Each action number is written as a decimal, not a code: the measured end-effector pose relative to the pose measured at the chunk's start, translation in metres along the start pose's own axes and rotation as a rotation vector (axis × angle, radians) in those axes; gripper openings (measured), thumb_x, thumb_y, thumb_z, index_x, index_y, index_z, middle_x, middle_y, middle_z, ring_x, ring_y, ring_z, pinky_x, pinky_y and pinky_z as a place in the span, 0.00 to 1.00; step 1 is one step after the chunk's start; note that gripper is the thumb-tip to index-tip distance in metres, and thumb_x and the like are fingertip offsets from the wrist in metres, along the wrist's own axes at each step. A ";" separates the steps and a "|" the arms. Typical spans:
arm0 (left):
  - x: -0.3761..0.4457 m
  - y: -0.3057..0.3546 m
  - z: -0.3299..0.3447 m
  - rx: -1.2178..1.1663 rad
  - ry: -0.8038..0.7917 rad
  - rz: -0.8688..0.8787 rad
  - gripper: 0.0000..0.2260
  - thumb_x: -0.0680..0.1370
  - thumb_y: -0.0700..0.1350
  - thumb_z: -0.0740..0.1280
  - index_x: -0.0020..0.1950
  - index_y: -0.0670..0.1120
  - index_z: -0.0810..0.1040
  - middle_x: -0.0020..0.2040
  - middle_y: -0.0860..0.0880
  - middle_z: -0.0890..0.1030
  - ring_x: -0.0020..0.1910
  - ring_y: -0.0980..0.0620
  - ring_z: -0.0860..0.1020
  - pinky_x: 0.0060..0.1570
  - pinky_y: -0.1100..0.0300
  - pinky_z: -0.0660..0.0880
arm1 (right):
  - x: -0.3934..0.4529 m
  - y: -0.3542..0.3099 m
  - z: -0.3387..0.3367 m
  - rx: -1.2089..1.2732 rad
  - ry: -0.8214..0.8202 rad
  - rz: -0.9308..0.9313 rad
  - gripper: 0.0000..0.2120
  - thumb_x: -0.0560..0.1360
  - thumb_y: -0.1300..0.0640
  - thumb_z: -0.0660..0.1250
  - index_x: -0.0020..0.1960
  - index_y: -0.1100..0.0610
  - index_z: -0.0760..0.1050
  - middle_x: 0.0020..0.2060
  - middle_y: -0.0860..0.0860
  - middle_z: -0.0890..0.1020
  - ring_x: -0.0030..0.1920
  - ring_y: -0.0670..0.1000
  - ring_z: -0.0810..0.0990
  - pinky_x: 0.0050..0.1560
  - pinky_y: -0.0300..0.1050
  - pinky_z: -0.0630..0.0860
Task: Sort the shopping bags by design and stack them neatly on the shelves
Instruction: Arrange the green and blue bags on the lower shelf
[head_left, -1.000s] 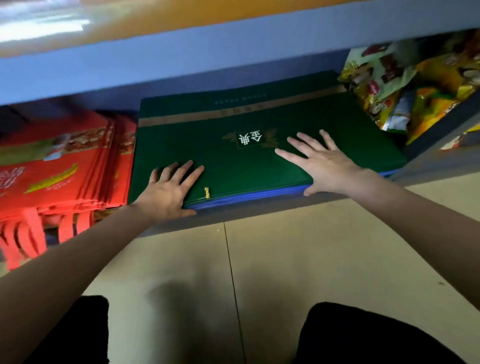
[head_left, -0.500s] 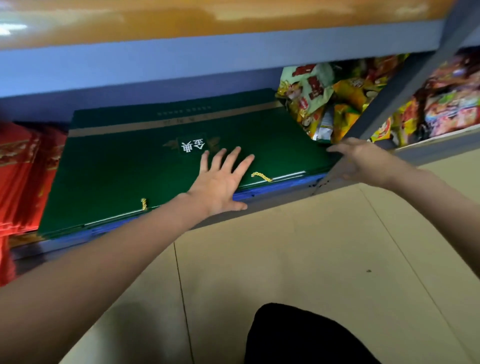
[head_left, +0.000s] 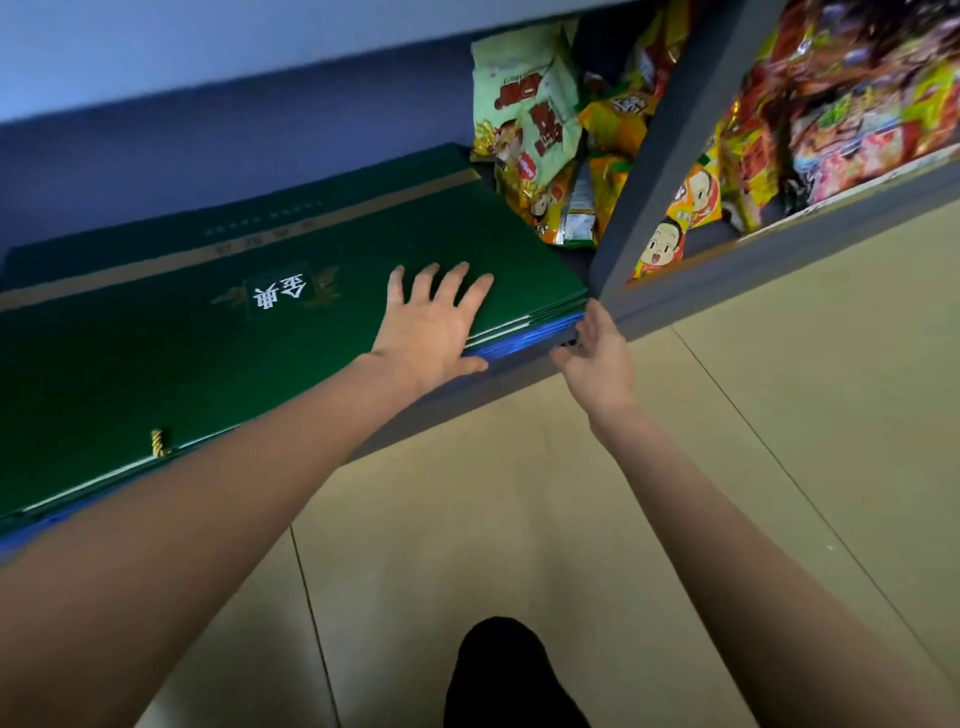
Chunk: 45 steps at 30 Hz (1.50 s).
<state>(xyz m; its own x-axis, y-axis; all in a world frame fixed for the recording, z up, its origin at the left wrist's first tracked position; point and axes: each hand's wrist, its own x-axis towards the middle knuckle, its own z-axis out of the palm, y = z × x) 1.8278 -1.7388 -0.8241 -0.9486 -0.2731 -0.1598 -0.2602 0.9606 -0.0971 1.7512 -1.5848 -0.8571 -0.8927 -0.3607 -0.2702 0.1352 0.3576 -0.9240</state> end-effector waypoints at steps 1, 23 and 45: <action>-0.001 -0.001 0.001 0.006 -0.001 0.000 0.41 0.74 0.63 0.63 0.77 0.52 0.43 0.77 0.47 0.49 0.75 0.42 0.51 0.71 0.39 0.46 | 0.000 0.001 0.002 -0.002 0.012 -0.001 0.33 0.74 0.71 0.61 0.75 0.61 0.53 0.72 0.54 0.65 0.72 0.51 0.63 0.72 0.48 0.61; -0.001 0.008 0.012 -0.052 -0.057 -0.036 0.38 0.76 0.59 0.63 0.77 0.48 0.45 0.77 0.45 0.49 0.75 0.42 0.50 0.71 0.38 0.51 | 0.020 -0.017 -0.019 -0.637 -0.306 -0.274 0.39 0.72 0.63 0.70 0.76 0.54 0.53 0.72 0.53 0.65 0.70 0.55 0.66 0.69 0.45 0.62; -0.023 -0.015 0.006 -0.125 -0.097 -0.076 0.40 0.75 0.59 0.66 0.77 0.52 0.43 0.77 0.45 0.48 0.75 0.40 0.48 0.71 0.37 0.48 | 0.020 -0.033 -0.028 -0.677 -0.401 -0.152 0.48 0.69 0.63 0.74 0.77 0.49 0.46 0.72 0.54 0.64 0.71 0.57 0.65 0.69 0.52 0.65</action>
<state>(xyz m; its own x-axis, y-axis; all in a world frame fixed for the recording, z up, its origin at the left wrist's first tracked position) 1.8551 -1.7473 -0.8249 -0.9052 -0.3428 -0.2513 -0.3564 0.9343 0.0092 1.7169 -1.5799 -0.8247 -0.6405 -0.6835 -0.3501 -0.3808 0.6786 -0.6281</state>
